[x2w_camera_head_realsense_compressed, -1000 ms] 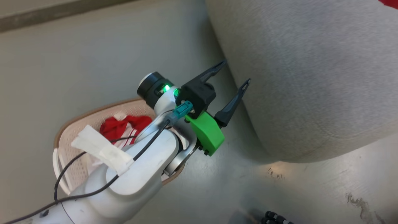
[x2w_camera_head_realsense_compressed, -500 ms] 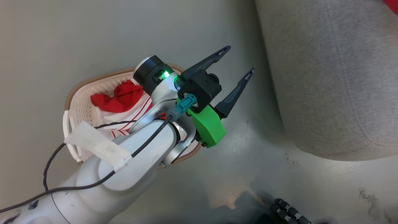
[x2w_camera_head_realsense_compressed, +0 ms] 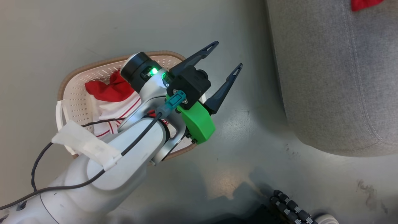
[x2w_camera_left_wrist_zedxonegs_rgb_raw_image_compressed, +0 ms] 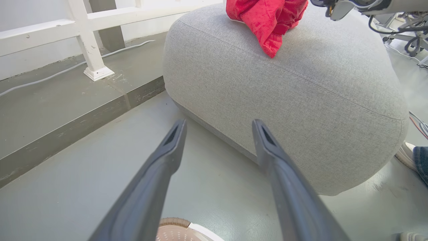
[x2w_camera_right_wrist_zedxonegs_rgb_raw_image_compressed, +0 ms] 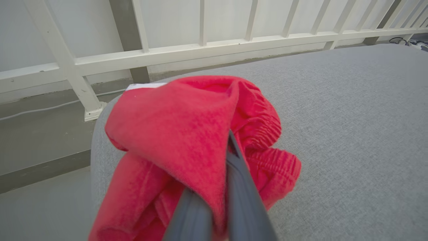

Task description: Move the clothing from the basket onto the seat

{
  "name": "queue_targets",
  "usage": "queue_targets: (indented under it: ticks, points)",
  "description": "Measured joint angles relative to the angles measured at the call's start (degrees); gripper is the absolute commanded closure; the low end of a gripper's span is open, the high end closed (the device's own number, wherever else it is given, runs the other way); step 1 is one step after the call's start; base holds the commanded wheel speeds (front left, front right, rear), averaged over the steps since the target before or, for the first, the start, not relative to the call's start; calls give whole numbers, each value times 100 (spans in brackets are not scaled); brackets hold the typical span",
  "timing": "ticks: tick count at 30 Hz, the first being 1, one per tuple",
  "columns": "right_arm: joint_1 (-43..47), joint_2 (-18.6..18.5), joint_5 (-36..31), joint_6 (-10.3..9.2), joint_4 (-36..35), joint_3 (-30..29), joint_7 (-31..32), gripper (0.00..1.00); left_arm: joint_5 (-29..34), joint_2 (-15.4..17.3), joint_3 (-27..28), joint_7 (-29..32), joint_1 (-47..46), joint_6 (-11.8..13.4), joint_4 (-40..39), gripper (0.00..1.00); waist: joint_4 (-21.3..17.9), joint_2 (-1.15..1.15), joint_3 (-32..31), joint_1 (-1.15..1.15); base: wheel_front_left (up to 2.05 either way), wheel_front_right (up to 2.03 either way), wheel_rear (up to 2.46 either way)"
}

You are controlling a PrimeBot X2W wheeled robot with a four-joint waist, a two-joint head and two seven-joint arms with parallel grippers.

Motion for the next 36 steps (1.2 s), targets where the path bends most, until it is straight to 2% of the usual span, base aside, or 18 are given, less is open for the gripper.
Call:
queue_targets:
  ticks: [2, 3, 4, 5, 7, 13, 21, 26, 36]
  points:
    - [0, 13, 0, 1, 63, 1, -47, 100, 0, 9, 1, 0, -1, 0, -5, 0, -36, 0, 8, 0, 0, 0, 0]
    - [0, 14, 0, 1, 98, 1, -60, 92, 0, 9, 1, 0, -1, 0, -11, 0, -53, 0, 8, 0, 0, 0, 0]
    - [0, 18, -2, 1, 121, 2, -65, 72, 0, 11, 4, 0, -1, 1, -18, 0, -72, 0, 6, 0, 0, 0, 0]
    - [0, 23, -7, 1, 140, 3, -69, 56, 0, 15, 9, 0, -1, 1, -23, 0, -91, 0, 2, 0, 0, 0, 0]
    - [-1, 48, -4, 3, 166, -3, -115, 0, 0, 29, 23, -1, -1, 4, -29, 0, -131, 0, -6, 0, 0, 0, 0]
    - [2, 143, -3, 74, 274, 4, -185, 0, -5, 77, 46, -7, 1, 5, -26, 0, -263, 0, -60, 0, 0, 0, 0]
    - [222, 541, 20, 372, 281, 162, -260, 0, -32, 236, 204, -38, 26, 53, -11, 0, -498, 0, -186, -1, 0, 0, 0]
    - [525, 617, -19, 509, 255, 244, -286, 0, -78, 252, 227, -145, 108, 59, 20, 0, -680, 0, -355, -1, 0, 0, 0]
    - [858, 528, -328, 610, -545, 233, -293, 0, -355, 258, 450, -512, 414, 108, 197, 0, -825, 0, -835, -1, 0, 0, 0]
